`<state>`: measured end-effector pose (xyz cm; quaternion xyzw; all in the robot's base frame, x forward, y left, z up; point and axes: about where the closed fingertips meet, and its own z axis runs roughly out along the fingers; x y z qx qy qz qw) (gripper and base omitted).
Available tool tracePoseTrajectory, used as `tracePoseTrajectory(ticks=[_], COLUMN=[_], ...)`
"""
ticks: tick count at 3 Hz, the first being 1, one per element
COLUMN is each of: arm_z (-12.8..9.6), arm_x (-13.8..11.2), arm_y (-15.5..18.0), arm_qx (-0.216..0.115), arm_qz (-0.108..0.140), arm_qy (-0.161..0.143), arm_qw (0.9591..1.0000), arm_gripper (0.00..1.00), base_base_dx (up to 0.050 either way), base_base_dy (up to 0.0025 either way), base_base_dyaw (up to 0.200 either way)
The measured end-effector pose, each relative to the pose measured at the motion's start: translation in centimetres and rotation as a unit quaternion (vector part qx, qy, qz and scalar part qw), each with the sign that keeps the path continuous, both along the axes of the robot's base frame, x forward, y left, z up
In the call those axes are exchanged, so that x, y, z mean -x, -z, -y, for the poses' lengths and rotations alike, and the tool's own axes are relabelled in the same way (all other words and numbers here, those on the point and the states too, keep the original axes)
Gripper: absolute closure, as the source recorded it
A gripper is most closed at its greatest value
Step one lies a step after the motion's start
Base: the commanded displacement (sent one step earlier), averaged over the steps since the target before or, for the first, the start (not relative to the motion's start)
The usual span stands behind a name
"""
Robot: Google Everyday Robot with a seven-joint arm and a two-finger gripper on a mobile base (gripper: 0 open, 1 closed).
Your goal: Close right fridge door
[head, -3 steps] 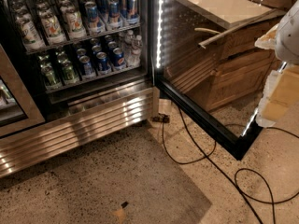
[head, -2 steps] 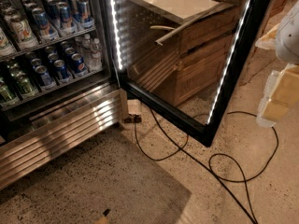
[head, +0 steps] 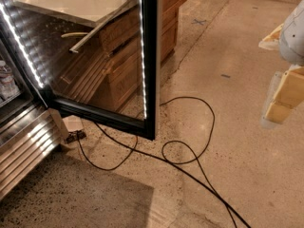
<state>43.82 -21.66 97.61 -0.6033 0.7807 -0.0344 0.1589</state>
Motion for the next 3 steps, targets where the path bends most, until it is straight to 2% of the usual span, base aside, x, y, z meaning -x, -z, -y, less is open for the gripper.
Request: tracePoseTrajectory(ticks=[1,2,3], arm_z=[0.0,0.0,0.0], arm_x=[0.0,0.0,0.0], arm_y=[0.0,0.0,0.0], arm_qx=[0.0,0.0,0.0], arm_qz=[0.0,0.0,0.0], arm_qy=[0.0,0.0,0.0], arm_qw=[1.0,1.0,1.0], arm_gripper=[0.0,0.0,0.0], base_base_dx=[0.037,0.042,0.044], base_base_dy=[0.00252,-0.00227,0.00211], base_base_dyaw=[0.133,-0.108,0.096])
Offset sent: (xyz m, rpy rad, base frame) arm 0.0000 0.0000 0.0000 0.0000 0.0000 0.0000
